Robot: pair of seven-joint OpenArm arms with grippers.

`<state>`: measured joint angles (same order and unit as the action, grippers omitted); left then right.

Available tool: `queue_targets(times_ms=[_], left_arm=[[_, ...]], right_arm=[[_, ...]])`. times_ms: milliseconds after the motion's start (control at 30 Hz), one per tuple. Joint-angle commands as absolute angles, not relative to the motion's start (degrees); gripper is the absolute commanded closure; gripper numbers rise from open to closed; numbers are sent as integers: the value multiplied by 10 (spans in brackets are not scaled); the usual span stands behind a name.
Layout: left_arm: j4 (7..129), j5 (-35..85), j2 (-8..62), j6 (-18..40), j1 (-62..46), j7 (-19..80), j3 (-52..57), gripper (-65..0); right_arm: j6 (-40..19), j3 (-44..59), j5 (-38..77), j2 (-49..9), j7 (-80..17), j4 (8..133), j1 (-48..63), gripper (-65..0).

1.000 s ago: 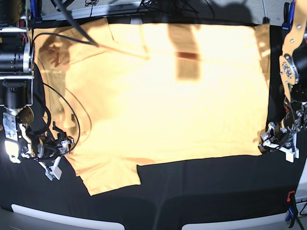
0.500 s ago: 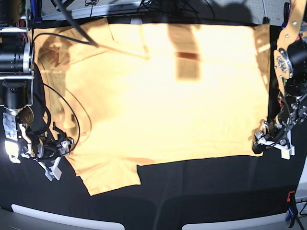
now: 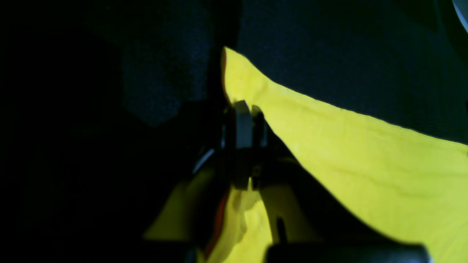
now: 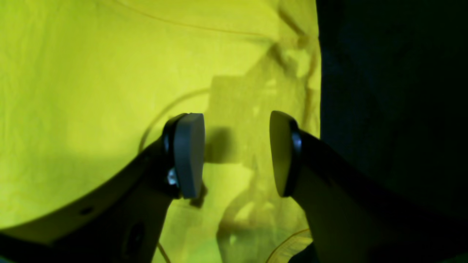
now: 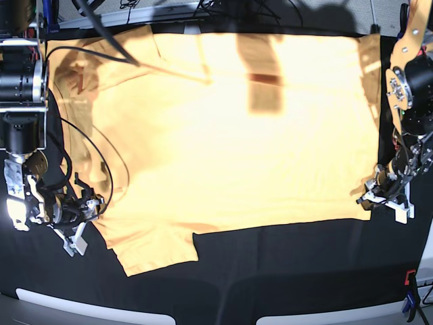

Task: Layout the t-shirt on the table in an organized manner, then fold the t-shirt properly
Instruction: 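Pinch the side edges of the shirt with both grippers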

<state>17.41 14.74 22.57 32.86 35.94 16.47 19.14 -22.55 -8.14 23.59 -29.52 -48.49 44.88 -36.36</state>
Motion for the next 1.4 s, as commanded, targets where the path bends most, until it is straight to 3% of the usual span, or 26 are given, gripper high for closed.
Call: queue_targets(times_ms=[0,233,433,533,867,1200,1367], left_arm=[[192,145,230,331,373,170,190,0],[262,153,230,331,373,220,190,0],[263,167,230,331,373,221,190,0],[265,186,230,332,373,221,190,0],[275,185,227,335,373,221,190,0],[275,179,217,335,370,219,190,0],[275,179,218,335,362,219,190,0]], right_arm=[[-228,-77,240,-303,-473,457,-385,-280],[-228,-77,237,-303,-462,457,-386,-280],[-227,-77,149,-303,-382,457,-386,-296],[-227,-77,150,-303,-364,457,-386,-332],[-210,-77,152,-303,-358,441,-400,-332],[-210,-77,149,-267,-381,258,-555,-332],[-210,-77,91,-267,-394,188,-580,-332]])
